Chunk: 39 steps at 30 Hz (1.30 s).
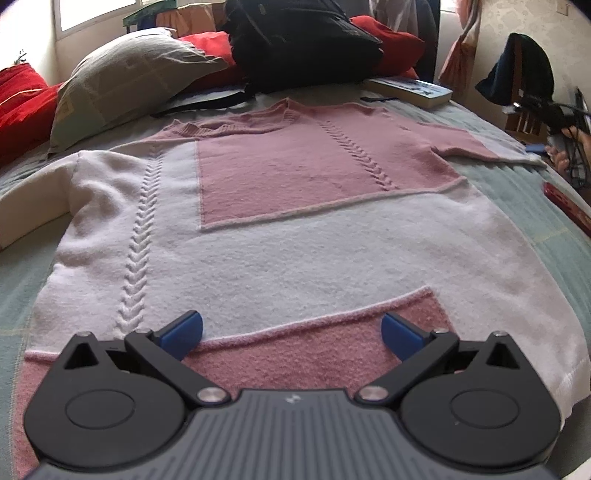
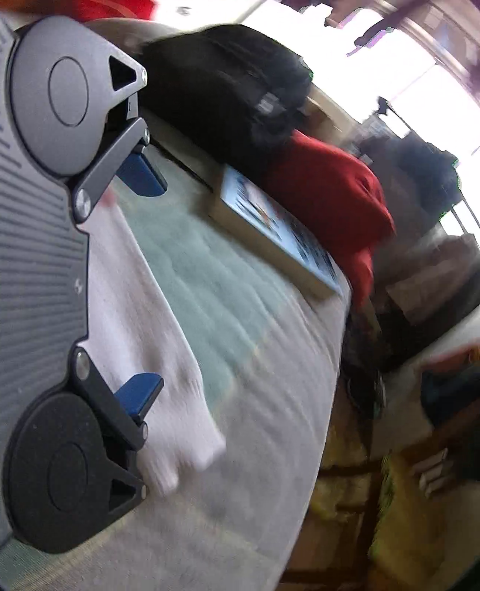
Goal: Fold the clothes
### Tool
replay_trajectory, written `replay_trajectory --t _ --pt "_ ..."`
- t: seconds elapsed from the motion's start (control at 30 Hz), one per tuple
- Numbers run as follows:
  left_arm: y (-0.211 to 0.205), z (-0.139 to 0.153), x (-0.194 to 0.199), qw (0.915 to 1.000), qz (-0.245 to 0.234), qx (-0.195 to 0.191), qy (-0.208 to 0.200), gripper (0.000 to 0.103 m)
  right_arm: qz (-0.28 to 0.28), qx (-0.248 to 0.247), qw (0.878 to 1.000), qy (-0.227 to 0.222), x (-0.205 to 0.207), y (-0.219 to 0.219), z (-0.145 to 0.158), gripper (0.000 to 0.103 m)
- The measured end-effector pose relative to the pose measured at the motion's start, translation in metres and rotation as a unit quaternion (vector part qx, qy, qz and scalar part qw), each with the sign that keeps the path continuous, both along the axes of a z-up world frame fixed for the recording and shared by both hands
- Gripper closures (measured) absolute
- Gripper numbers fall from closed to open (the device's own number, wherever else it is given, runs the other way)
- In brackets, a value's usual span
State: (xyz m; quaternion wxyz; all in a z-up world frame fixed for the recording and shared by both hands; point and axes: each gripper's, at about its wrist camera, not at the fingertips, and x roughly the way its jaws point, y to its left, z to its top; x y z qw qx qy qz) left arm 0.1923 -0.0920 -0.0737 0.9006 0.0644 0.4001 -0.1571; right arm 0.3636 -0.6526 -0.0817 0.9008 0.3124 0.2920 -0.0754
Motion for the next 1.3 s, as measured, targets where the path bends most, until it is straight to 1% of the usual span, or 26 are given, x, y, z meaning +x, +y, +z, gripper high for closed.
replay_trajectory --t 0.03,0.07,0.1,0.13,0.17,0.2,0.23,0.27,0.3,0.4,0.47,0.6,0.67,0.73,0.77,0.83,0.9,0.97,1.03,1.1,1.2,1.23,1.3 --pt "0.001 0.0 -0.001 1.0 -0.001 -0.001 0.0 0.001 0.018 -0.023 1.0 0.009 0.005 0.014 0.005 0.0" --pt "0.001 0.0 -0.002 1.0 -0.001 -0.002 0.002 0.001 0.036 -0.058 0.997 0.021 0.011 0.032 0.01 0.0" --pt "0.002 0.0 -0.003 1.0 -0.001 -0.004 0.003 0.001 0.05 -0.102 0.993 0.036 0.017 0.05 0.014 0.0" --pt "0.003 0.0 -0.003 1.0 -0.001 -0.004 0.004 0.001 0.054 -0.151 0.985 0.055 0.023 0.067 0.013 0.0" --pt "0.004 0.0 -0.004 1.0 -0.001 -0.004 0.004 0.001 0.051 -0.203 0.975 0.08 0.03 0.084 0.01 0.0" --pt "0.006 0.0 -0.005 1.0 -0.002 -0.004 0.004 0.001 0.051 -0.24 0.964 0.103 0.036 0.097 0.005 0.0" --pt "0.007 0.0 -0.005 1.0 -0.002 -0.004 0.004 0.001 0.055 -0.253 0.958 0.123 0.041 0.103 -0.002 0.0" --pt "0.008 0.0 -0.005 1.0 -0.001 -0.005 0.005 0.001 0.058 -0.257 0.954 0.141 0.045 0.106 -0.011 0.0" --pt "0.01 0.0 -0.004 1.0 -0.001 -0.006 0.005 0.001 0.057 -0.247 0.956 0.151 0.049 0.104 -0.018 0.0" --pt "0.013 0.0 -0.002 0.9999 0.006 -0.009 0.006 0.001 0.032 -0.223 0.965 0.136 0.06 0.087 -0.026 0.0" --pt "0.014 0.0 -0.001 0.9999 0.009 -0.012 0.006 0.001 0.013 -0.209 0.968 0.139 0.068 0.078 -0.025 0.0" --pt "0.018 0.003 -0.004 0.9999 0.009 -0.013 0.002 0.001 0.009 -0.192 0.97 0.15 0.071 0.083 -0.011 0.0" --pt "0.021 0.004 -0.007 0.9999 0.009 -0.01 -0.003 0.001 0.055 -0.18 0.974 0.124 0.059 0.102 0.004 0.0" --pt "0.026 0.004 -0.01 0.9999 0.015 -0.003 -0.008 0.001 0.119 -0.176 0.973 0.094 0.042 0.129 0.021 0.0" --pt "0.029 0.004 -0.012 0.9998 0.018 0.0 -0.01 0.001 0.156 -0.176 0.969 0.077 0.031 0.145 0.03 0.0" --pt "0.034 0.004 -0.015 0.9996 0.024 0.008 -0.015 0.001 0.234 -0.176 0.955 0.042 0.009 0.183 0.048 0.0" --pt "0.039 0.004 -0.018 0.9993 0.03 0.015 -0.02 0.001 0.303 -0.175 0.937 0.009 -0.016 0.222 0.061 0.0" --pt "0.044 0.004 -0.021 0.9988 0.035 0.022 -0.024 0.001 0.35 -0.177 0.92 -0.012 -0.042 0.262 0.065 0.0" --pt "0.049 0.003 -0.024 0.9983 0.036 0.032 -0.033 0.001 0.376 -0.188 0.907 -0.015 -0.066 0.299 0.061 0.0" --pt "0.054 0.001 -0.026 0.9983 0.033 0.032 -0.036 0.001 0.396 -0.199 0.897 -0.013 -0.089 0.33 0.049 0.0" --pt "0.061 -0.006 -0.027 0.9989 0.031 0.022 -0.029 0.001 0.404 -0.23 0.885 -0.002 -0.119 0.365 0.023 0.0" --pt "0.063 -0.008 -0.027 0.999 0.033 0.017 -0.027 0.001 0.403 -0.239 0.884 0.006 -0.128 0.372 0.014 0.0" --pt "0.067 -0.009 -0.032 0.999 0.036 0.009 -0.027 0.001 0.387 -0.235 0.891 0.029 -0.144 0.376 -0.003 0.0"
